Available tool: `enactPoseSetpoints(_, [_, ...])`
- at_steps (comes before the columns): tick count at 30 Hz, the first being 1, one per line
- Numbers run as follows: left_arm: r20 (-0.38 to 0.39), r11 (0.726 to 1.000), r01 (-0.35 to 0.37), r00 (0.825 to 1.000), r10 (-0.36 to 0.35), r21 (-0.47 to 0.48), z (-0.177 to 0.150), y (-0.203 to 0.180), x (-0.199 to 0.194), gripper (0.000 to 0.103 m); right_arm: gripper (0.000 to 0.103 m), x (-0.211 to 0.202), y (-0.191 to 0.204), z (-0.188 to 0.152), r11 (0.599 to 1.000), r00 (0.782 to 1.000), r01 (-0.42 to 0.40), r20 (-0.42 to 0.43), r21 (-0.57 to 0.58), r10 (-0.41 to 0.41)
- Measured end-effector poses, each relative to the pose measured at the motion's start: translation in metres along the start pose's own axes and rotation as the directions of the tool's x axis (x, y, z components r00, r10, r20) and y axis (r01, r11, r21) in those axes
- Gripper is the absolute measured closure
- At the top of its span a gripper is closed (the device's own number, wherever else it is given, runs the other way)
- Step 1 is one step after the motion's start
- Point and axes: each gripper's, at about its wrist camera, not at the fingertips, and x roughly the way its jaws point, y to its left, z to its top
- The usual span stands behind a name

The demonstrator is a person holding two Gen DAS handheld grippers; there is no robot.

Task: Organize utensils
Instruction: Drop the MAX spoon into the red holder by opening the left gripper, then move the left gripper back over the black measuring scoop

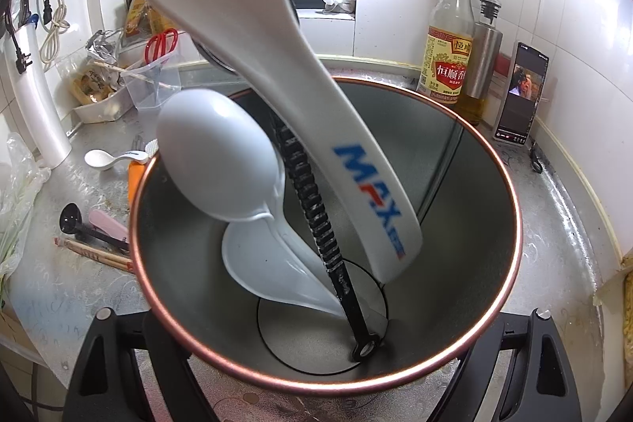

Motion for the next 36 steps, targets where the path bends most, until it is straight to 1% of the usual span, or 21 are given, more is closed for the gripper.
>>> enactPoseSetpoints(8, [-0.033, 0.997, 0.061, 0.998, -0.062, -0.042, 0.003, -0.001, 0.01, 0.094, 0.012, 0.0, -0.001, -0.001, 1.0, 1.0, 0.003, -0.002, -0.009, -0.003])
enactPoseSetpoints(13, [-0.035, 0.991, 0.103, 0.994, -0.106, -0.087, 0.001, 0.004, 0.009, 0.083, 0.012, 0.001, -0.001, -0.001, 1.0, 1.0, 0.002, -0.002, -0.011, -0.002])
enactPoseSetpoints(15, [-0.023, 0.99, 0.104, 0.994, -0.106, -0.09, 0.001, 0.005, 0.005, 0.081, 0.012, 0.0, -0.002, -0.001, 1.0, 1.0, 0.0, -0.002, -0.011, 0.0])
enactPoseSetpoints(20, [0.0, 0.989, 0.1, 0.995, -0.1, -0.11, -0.002, 0.012, -0.005, 0.08, 0.012, 0.004, 0.0, 0.001, 1.0, 1.0, -0.001, -0.01, -0.012, 0.001])
enactPoseSetpoints(22, [0.006, 0.987, 0.086, 0.996, -0.086, -0.133, -0.003, 0.021, -0.008, 0.079, 0.012, 0.004, 0.0, 0.001, 1.0, 1.0, -0.002, -0.01, -0.012, 0.002])
enactPoseSetpoints(23, [0.009, 0.986, 0.077, 0.997, -0.076, -0.146, -0.004, 0.026, -0.009, 0.077, 0.012, 0.004, 0.001, 0.001, 1.0, 1.0, -0.002, -0.01, -0.013, 0.002])
enactPoseSetpoints(24, [0.012, 0.985, 0.063, 0.998, -0.062, -0.161, -0.005, 0.032, -0.011, 0.071, 0.012, 0.004, 0.0, 0.001, 1.0, 1.0, -0.002, -0.01, -0.013, 0.002])
enactPoseSetpoints(26, [0.016, 0.981, 0.034, 0.999, -0.032, -0.189, -0.009, 0.043, -0.014, 0.064, 0.012, 0.004, 0.0, 0.001, 1.0, 1.0, -0.003, -0.01, -0.012, 0.003])
enactPoseSetpoints(29, [0.006, 0.97, -0.017, 1.0, 0.019, -0.241, -0.018, 0.064, -0.017, 0.061, 0.012, 0.004, 0.0, 0.001, 1.0, 1.0, -0.002, -0.009, -0.012, 0.002])
enactPoseSetpoints(30, [-0.001, 0.965, -0.034, 0.999, 0.035, -0.259, -0.022, 0.07, -0.017, 0.057, 0.012, 0.004, 0.0, 0.001, 1.0, 1.0, -0.002, -0.01, -0.012, 0.002])
enactPoseSetpoints(32, [-0.029, 0.953, -0.075, 0.997, 0.07, -0.295, -0.034, 0.085, -0.015, 0.052, 0.012, 0.003, 0.001, 0.001, 1.0, 1.0, -0.002, -0.01, -0.013, 0.002])
enactPoseSetpoints(35, [-0.087, 0.921, -0.134, 0.99, 0.11, -0.366, -0.057, 0.11, -0.011, 0.051, 0.012, 0.003, 0.001, 0.001, 1.0, 1.0, -0.003, -0.01, -0.011, 0.003])
enactPoseSetpoints(36, [-0.107, 0.906, -0.154, 0.987, 0.121, -0.394, -0.067, 0.118, -0.012, 0.051, 0.012, 0.004, 0.001, 0.001, 1.0, 1.0, -0.003, -0.01, -0.01, 0.003])
